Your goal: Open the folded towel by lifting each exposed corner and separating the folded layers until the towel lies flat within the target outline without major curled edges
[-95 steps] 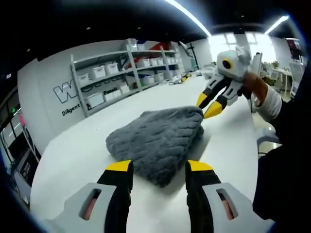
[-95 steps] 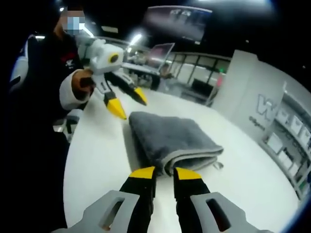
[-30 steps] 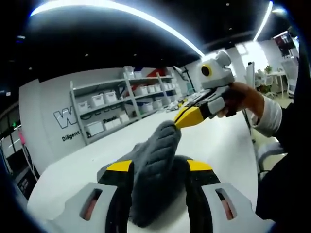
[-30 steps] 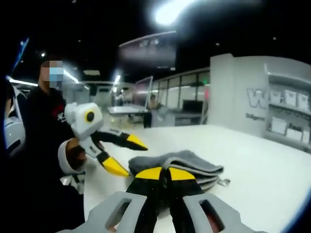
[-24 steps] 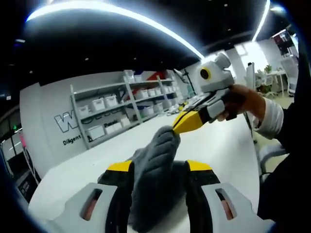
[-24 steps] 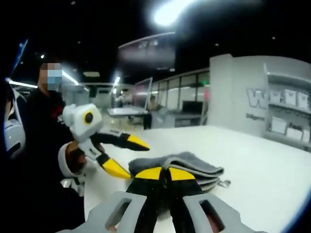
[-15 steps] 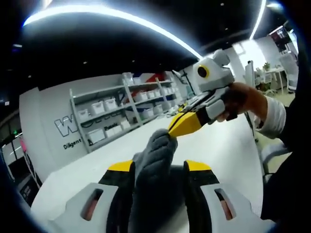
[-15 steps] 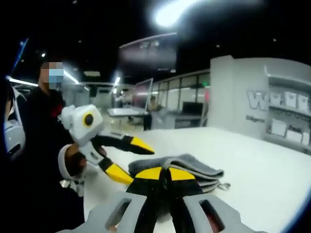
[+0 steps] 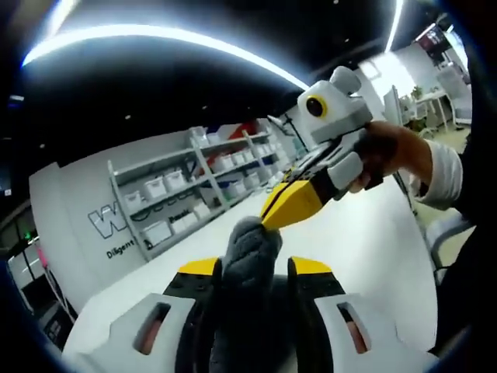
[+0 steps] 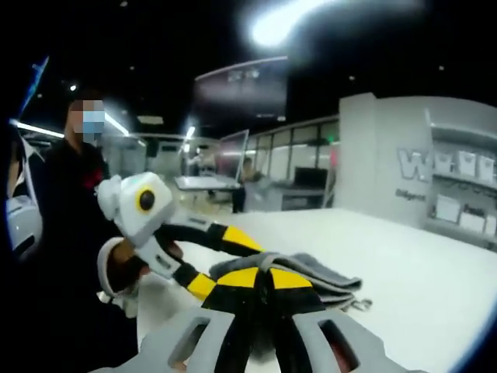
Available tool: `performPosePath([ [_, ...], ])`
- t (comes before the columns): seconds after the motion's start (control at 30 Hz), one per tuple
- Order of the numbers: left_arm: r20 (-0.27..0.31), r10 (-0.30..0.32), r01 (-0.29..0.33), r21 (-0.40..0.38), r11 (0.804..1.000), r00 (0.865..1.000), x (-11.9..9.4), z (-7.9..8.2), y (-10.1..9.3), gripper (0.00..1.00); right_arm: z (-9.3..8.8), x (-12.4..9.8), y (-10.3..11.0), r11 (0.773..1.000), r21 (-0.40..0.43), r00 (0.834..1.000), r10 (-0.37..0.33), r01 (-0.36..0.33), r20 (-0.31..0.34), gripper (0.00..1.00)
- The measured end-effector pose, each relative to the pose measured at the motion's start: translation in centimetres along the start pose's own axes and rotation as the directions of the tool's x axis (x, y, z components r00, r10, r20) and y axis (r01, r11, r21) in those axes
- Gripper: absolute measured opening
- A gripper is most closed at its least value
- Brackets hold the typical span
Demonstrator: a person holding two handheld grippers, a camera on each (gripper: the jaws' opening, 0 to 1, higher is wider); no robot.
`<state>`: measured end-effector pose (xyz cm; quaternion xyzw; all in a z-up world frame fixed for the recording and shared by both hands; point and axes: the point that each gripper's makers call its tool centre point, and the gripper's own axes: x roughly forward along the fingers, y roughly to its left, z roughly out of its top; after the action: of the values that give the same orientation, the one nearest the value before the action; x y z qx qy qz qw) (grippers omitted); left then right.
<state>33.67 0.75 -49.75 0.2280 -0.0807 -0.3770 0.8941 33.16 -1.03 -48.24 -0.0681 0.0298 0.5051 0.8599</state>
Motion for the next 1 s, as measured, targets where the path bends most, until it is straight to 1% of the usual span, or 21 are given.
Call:
performPosePath([
  [0.07,-0.003,0.002,-0.002,0.004,1.0,1.0,0.0,-0.1,0.1,0.32,0.1,0.1,0.1,1.0,-0.001,1.0,0.006,-0.006,0.002,0.0],
  [0.13,0.012,0.002,-0.002,-0.002,1.0,1.0,-0.1,0.2,0.2,0.29,0.1,0.2,0.1,1.0,0.0,1.0,0.01,-0.01,0.004,0.0],
  [0.17,0.029,-0.001,0.001,-0.002,1.0,1.0,-0.2,0.5,0.1,0.27,0.2,0.2,0.1,1.0,-0.001,1.0,0.012,-0.012,0.004,0.0],
  [0.23,0.04,-0.006,0.005,0.005,1.0,0.999,-0.1,0.6,0.0,0.27,0.2,0.3,0.2,1.0,-0.001,1.0,0.014,-0.014,0.006,0.0],
  [0.3,0.031,0.001,-0.002,0.023,1.0,1.0,0.0,0.4,0.0,0.26,0.2,0.4,0.3,1.0,-0.003,1.0,0.02,-0.02,0.006,0.0],
  [0.43,0.017,-0.001,0.0,0.033,0.999,1.0,0.1,0.1,0.0,0.26,0.4,0.5,0.6,1.0,-0.01,1.0,0.027,-0.027,0.01,0.0],
  [0.6,0.018,0.007,-0.008,0.044,0.999,1.0,0.1,0.1,0.0,0.22,0.4,0.5,0.7,1.0,-0.009,0.999,0.03,-0.03,0.014,0.0],
  [0.73,0.021,0.006,-0.007,0.044,0.999,1.0,0.1,0.0,0.0,0.22,0.4,0.6,0.9,0.999,-0.018,0.999,0.03,-0.03,0.013,0.0],
  [0.83,0.014,0.006,-0.007,0.06,0.998,1.0,0.1,-0.3,0.0,0.2,0.5,0.6,1.1,0.999,-0.026,0.999,0.035,-0.034,0.011,0.0],
  [1.0,0.016,0.007,-0.008,0.067,0.998,1.0,-0.1,-0.2,-0.1,0.14,0.7,0.6,1.5,0.998,-0.041,0.999,0.046,-0.046,0.015,0.01],
])
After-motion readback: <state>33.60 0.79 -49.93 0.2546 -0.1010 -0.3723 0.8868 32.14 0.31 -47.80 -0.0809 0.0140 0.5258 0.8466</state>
